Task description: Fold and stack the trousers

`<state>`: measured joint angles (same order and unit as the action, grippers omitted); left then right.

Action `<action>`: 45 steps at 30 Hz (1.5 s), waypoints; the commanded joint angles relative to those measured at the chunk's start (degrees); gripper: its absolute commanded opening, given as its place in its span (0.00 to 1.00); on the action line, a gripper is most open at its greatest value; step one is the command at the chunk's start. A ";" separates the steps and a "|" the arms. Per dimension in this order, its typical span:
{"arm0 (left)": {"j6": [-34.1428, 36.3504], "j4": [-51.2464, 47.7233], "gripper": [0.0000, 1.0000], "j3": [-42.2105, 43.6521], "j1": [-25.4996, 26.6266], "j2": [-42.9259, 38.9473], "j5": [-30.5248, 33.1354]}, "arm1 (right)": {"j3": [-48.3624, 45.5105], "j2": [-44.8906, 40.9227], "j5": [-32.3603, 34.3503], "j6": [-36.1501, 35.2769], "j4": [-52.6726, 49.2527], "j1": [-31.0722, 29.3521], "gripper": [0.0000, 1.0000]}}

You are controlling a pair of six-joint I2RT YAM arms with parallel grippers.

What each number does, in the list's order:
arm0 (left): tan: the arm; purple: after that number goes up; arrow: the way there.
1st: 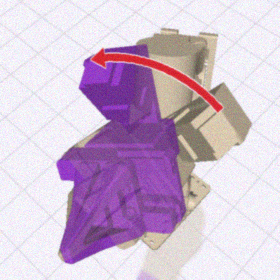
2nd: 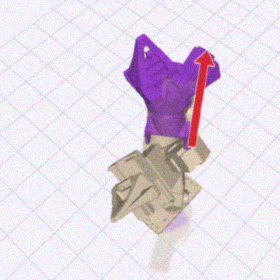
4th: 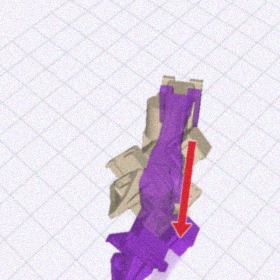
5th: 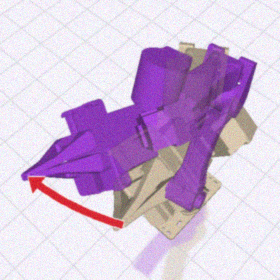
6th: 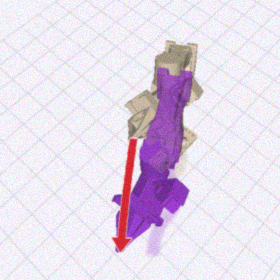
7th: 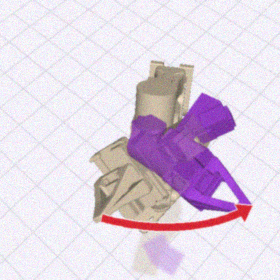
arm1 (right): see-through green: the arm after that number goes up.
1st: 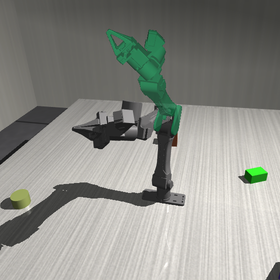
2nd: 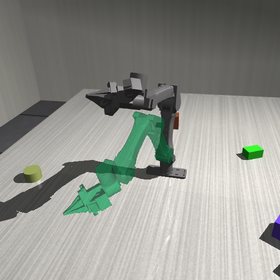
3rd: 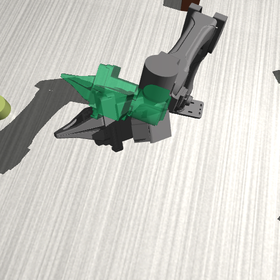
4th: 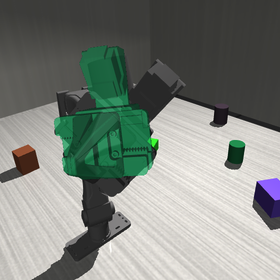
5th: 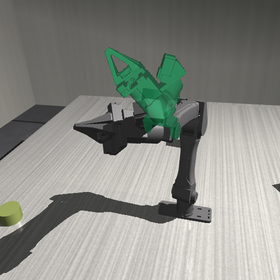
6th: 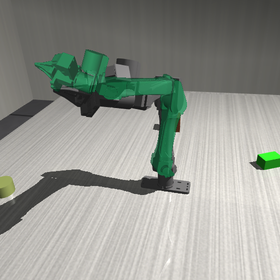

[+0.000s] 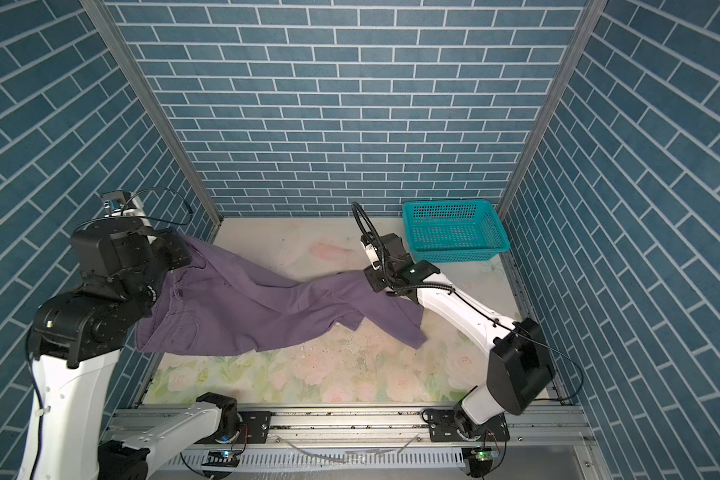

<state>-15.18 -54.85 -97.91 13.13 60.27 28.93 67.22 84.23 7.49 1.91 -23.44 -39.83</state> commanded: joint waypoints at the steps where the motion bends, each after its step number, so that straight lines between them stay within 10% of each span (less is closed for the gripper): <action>1: -1.90 5.13 0.00 1.43 -0.34 1.76 -0.23 | -8.23 -4.33 8.87 7.21 -7.00 0.20 0.54; 8: -3.30 8.69 0.00 1.87 -0.45 5.63 -0.38 | -17.85 -7.06 11.14 25.68 -15.42 2.68 0.54; 17: -3.08 9.08 0.00 0.56 -1.41 8.50 -3.25 | -22.06 -5.68 4.86 31.98 -14.74 5.10 0.75; 28: -4.66 8.79 0.00 1.94 -5.39 8.67 -8.39 | -30.70 -5.27 -1.42 39.49 -2.53 7.21 0.52; 32: -5.78 8.09 0.00 2.26 -5.47 8.82 -8.89 | -30.49 -7.23 0.81 40.12 -1.97 8.36 0.00; 45: -8.81 5.37 0.00 2.18 -13.40 7.58 -10.10 | -3.67 -29.19 33.06 15.43 -13.56 19.87 0.00</action>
<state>-21.98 -49.74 -95.42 2.28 69.12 19.11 59.24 60.05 26.63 24.91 -35.20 -22.68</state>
